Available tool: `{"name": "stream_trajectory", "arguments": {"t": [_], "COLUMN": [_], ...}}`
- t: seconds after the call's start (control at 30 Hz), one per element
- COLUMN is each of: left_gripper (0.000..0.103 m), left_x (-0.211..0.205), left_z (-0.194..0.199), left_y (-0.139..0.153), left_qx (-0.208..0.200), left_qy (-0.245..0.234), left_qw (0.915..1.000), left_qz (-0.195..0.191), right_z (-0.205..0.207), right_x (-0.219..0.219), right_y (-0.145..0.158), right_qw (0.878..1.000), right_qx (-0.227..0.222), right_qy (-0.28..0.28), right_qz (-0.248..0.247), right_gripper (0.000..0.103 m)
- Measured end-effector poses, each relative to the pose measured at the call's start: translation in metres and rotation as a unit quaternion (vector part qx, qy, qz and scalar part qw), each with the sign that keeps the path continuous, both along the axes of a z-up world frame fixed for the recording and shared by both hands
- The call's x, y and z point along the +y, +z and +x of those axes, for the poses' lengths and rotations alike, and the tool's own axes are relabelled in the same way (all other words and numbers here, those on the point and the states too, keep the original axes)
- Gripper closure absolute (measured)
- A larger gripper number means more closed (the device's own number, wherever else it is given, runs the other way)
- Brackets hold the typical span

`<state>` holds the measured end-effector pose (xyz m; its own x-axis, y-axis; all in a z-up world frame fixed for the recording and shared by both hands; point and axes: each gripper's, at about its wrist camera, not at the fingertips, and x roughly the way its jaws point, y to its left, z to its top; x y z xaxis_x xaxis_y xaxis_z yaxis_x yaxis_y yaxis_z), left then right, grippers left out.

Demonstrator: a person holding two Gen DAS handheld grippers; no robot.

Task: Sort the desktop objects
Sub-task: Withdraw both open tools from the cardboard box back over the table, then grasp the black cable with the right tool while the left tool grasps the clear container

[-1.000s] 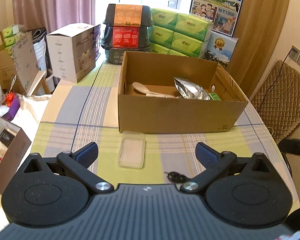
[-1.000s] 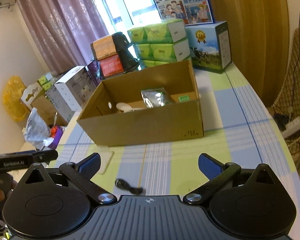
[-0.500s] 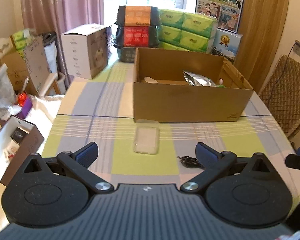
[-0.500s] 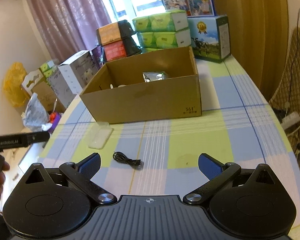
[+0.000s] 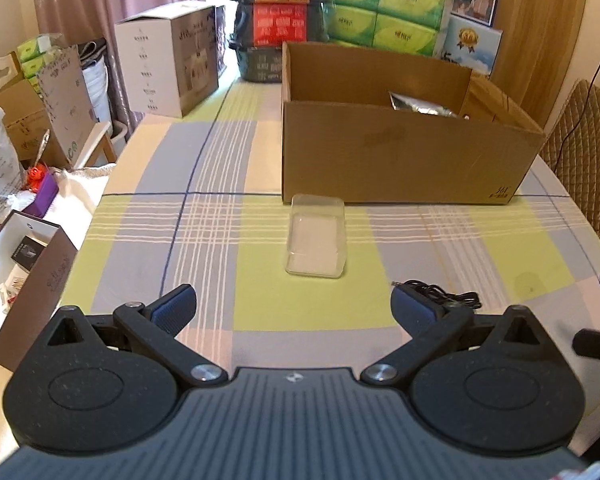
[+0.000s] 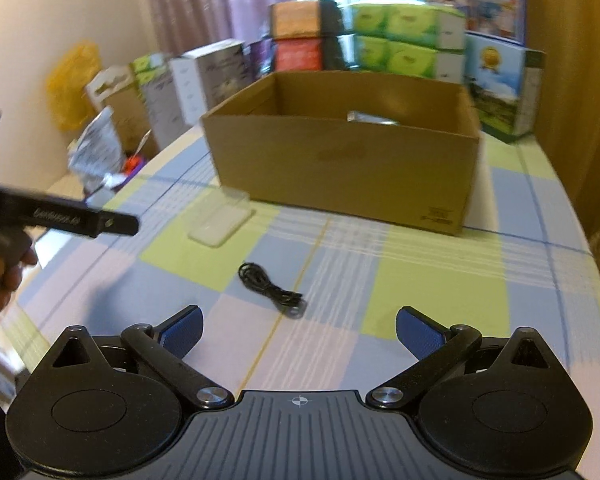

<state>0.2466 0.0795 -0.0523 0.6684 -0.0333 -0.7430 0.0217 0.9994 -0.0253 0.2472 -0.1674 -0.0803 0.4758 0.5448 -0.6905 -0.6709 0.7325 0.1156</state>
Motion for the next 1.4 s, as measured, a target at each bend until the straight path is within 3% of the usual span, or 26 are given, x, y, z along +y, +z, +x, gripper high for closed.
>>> {"name": "stream_trajectory", "arguments": {"t": [0.07,0.2,0.3,0.47,0.57,0.73,0.9,1.1,1.4], "left_gripper": [0.001,0.001,0.001,0.001,0.002,0.002,0.001,0.002,0.002], "left_x": [0.002,0.005,0.006,0.001,0.006,0.004,0.002,-0.001,-0.011], "left_z": [0.006,0.019,0.027,0.044,0.053,0.06,0.068,0.078,0.092], "left_y": [-0.009,-0.029,-0.04,-0.048,-0.053,-0.056,-0.061,-0.069,-0.074], "left_qx": [-0.001,0.0,0.003,-0.003,0.009,0.01,0.013,0.002,-0.017], "left_qy": [-0.001,-0.004,-0.014,-0.043,-0.045,-0.052,-0.055,-0.065,-0.073], "left_qw": [1.0,1.0,0.9999,0.9984,0.9989,0.9986,0.9982,0.9978,0.9971], "left_qz": [0.0,-0.004,-0.002,0.037,0.005,0.005,0.019,0.015,0.011], "right_z": [0.003,0.014,0.023,0.041,0.047,0.058,0.071,0.09,0.104], "right_x": [0.011,0.033,0.044,0.057,0.066,0.083,0.089,0.084,0.081], "right_y": [-0.009,-0.03,-0.045,-0.064,-0.071,-0.087,-0.093,-0.088,-0.085], "right_qw": [1.0,0.996,0.993,0.988,0.983,0.976,0.983,0.994,0.998], "right_qx": [-0.01,-0.027,-0.035,-0.04,-0.052,-0.051,-0.02,0.012,0.027], "right_qy": [0.024,0.071,0.099,0.131,0.155,0.181,0.161,0.099,0.05], "right_qz": [-0.009,-0.036,-0.055,-0.078,-0.086,-0.106,-0.086,-0.038,-0.013], "right_gripper": [0.006,0.024,0.032,0.044,0.048,0.065,0.093,0.094,0.094]}}
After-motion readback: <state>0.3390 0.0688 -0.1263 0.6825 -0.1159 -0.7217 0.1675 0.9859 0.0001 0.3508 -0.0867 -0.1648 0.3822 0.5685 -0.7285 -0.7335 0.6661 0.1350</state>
